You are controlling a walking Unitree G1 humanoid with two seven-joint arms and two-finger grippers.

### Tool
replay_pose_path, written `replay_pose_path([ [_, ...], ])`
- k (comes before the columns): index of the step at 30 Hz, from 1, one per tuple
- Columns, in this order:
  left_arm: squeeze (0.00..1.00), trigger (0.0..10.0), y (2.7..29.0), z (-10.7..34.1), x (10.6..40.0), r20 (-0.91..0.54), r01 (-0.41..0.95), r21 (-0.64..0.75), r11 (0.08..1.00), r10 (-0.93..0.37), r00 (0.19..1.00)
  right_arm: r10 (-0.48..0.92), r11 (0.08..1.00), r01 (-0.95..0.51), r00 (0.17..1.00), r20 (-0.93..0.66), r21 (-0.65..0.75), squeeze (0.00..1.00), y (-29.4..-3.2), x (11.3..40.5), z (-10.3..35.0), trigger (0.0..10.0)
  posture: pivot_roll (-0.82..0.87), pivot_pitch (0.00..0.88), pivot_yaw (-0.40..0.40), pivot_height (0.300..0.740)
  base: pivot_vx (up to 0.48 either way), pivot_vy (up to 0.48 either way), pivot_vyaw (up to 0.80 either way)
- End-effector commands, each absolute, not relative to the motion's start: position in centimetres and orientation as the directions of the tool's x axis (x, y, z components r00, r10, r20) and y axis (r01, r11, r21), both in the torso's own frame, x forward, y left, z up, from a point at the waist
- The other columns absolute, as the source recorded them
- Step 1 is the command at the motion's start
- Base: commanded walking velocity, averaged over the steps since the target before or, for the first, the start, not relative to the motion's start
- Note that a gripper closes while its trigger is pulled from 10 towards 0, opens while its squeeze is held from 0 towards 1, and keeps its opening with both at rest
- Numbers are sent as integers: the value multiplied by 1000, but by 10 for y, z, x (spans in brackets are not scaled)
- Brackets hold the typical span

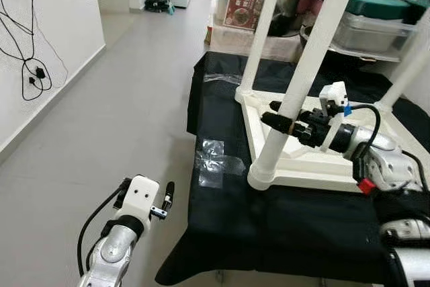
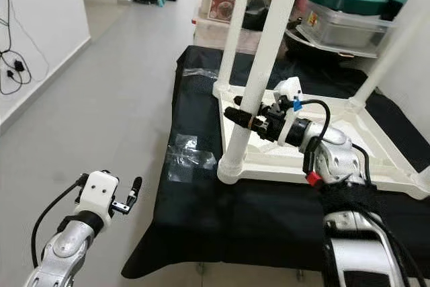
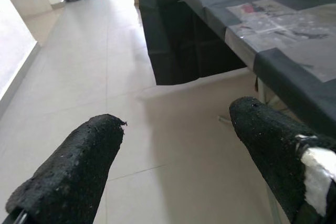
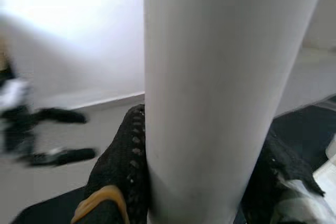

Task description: Building children table

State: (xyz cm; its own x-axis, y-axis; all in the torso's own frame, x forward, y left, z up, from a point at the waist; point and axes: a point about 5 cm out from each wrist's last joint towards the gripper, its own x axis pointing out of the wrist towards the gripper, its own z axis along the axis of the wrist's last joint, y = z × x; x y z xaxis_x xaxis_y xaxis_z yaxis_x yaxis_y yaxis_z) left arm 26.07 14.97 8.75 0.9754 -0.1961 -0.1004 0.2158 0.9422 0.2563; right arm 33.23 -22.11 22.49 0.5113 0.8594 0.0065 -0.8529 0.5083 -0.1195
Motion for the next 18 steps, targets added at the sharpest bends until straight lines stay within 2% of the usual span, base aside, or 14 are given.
replay_pose_path([
  [1,0,10000,146,85,260,-107,233,258,938,-212,971,933,349,-920,359,-33,-177,0,-207,319,231,0,87,0,-128,740,0,0,0],
  [2,0,10000,147,85,260,-108,234,258,937,-213,971,933,344,-922,357,-47,-175,0,-206,317,228,0,85,0,-128,740,0,0,0],
  [3,0,10000,147,85,260,-109,234,259,937,-212,971,917,383,-909,396,-51,-167,0,-206,320,226,0,84,0,-128,740,0,0,0],
  [5,0,10000,147,85,260,-109,234,259,937,-212,971,917,383,-909,396,-51,-167,0,-206,320,226,0,84,0,-128,740,0,0,0],
  [6,0,10000,148,85,260,-109,231,261,937,-209,972,681,717,-687,726,-92,-112,0,-211,354,209,0,84,0,-129,740,0,0,0],
  [7,0,10000,148,85,261,-109,229,262,938,-208,972,546,825,-558,828,-128,-89,0,-215,366,201,0,84,0,-129,740,0,0,0],
  [8,0,10000,148,85,261,-109,229,262,938,-207,972,439,885,-456,884,-160,-89,0,-217,372,194,0,87,0,-130,740,0,0,0],
  [9,0,10000,148,85,261,-108,229,262,938,-208,972,255,959,-273,950,-178,-82,0,-225,378,187,0,87,0,-130,740,0,0,0],
  [10,0,10000,147,85,261,-107,231,262,937,-209,972,123,989,-136,975,-185,-60,0,-231,379,180,0,90,0,-131,740,0,0,0],
  [12,0,10000,146,85,260,-106,232,261,937,-210,972,34,998,-44,980,-195,-45,0,-234,378,174,0,90,0,-131,740,0,0,0],
  [13,0,10000,146,85,260,-106,232,261,937,-210,972,34,998,-44,980,-195,-45,0,-234,378,174,0,90,0,-131,740,0,0,0],
  [14,0,10000,147,85,259,-107,232,262,937,-210,972,-189,981,196,958,-213,9,0,-244,368,159,0,93,0,-135,740,0,0,0],
  [16,0,10000,147,85,259,-107,232,262,937,-210,972,-189,981,196,958,-213,9,0,-244,368,159,0,93,0,-135,740,0,0,0],
  [18,0,10000,150,84,258,-111,225,265,938,-202,973,-388,914,405,889,-244,23,0,-251,350,145,0,95,0,-137,740,0,0,0],
])
